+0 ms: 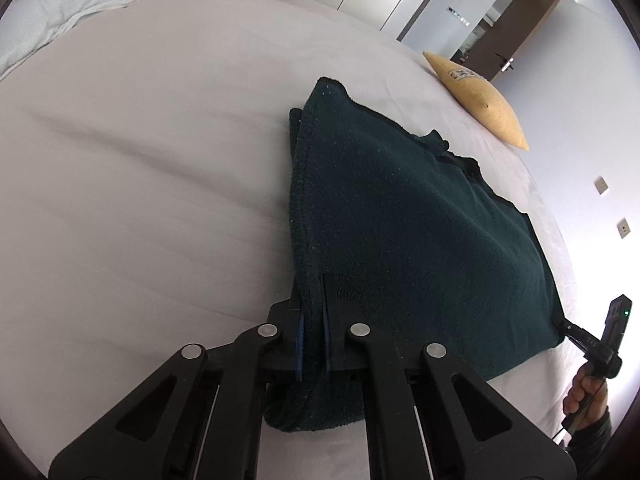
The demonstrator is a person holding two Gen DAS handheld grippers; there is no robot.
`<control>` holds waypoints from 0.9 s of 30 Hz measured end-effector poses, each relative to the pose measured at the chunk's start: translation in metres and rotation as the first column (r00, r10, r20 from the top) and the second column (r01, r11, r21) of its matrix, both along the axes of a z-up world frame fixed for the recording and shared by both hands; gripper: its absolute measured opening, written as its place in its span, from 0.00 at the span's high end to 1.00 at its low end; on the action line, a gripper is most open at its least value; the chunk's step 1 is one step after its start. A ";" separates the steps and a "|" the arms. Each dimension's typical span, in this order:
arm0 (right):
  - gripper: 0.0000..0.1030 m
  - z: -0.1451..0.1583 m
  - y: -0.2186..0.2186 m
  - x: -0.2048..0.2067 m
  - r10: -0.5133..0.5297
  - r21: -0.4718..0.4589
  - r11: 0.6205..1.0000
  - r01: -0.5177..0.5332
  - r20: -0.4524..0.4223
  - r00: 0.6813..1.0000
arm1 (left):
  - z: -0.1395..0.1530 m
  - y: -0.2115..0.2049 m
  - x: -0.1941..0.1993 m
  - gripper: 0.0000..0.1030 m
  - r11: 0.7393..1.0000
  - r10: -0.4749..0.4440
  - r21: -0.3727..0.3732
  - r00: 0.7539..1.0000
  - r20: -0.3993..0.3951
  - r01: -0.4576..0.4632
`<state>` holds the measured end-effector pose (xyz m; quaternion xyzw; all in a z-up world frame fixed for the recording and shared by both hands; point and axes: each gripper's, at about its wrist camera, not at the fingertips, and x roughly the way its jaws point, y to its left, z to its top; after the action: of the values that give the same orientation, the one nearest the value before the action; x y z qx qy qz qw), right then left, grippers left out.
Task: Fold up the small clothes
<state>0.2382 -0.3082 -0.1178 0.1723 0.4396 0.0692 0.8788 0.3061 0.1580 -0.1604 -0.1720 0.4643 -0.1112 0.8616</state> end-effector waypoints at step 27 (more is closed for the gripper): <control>0.94 -0.016 -0.016 -0.027 -0.044 0.075 0.996 0.046 -0.024 0.999 | -0.007 0.018 -0.023 0.96 1.000 0.004 0.000 1.000 -0.009 -0.004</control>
<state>0.2109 -0.3245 -0.1339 0.2159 0.4427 0.0640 0.8679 0.2831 0.1756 -0.1674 -0.1735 0.4677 -0.1087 0.8599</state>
